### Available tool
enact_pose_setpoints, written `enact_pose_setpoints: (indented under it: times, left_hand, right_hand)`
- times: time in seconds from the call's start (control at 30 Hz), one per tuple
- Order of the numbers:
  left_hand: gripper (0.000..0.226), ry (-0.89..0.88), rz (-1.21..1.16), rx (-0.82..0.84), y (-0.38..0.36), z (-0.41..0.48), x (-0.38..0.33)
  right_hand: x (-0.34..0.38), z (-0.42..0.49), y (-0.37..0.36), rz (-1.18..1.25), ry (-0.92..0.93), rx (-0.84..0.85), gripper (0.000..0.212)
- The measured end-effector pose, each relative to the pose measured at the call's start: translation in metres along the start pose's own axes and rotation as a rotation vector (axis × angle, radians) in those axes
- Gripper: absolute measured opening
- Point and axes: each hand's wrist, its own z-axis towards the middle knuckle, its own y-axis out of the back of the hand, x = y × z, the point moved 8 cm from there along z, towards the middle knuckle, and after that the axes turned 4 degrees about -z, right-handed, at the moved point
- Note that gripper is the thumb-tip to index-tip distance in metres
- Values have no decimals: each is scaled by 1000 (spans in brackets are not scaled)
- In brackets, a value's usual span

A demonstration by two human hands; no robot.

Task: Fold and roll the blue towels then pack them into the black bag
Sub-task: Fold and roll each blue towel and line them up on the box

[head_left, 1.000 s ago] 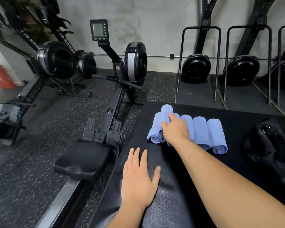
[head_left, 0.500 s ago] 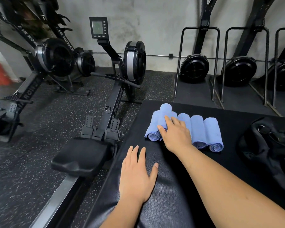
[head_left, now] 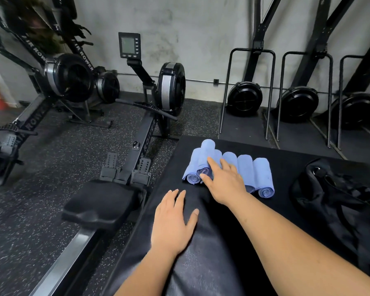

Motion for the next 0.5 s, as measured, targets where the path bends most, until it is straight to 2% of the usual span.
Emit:
enact_pose_setpoints:
  times: [0.23, 0.5]
  left_hand:
    - [79, -19, -58, 8, 22, -9, -7]
    - [89, 8, 23, 25, 79, -57, 8]
  right_hand:
    - [8, -50, 8, -31, 59, 58, 72]
    - [55, -110, 7, -10, 170, 79, 72]
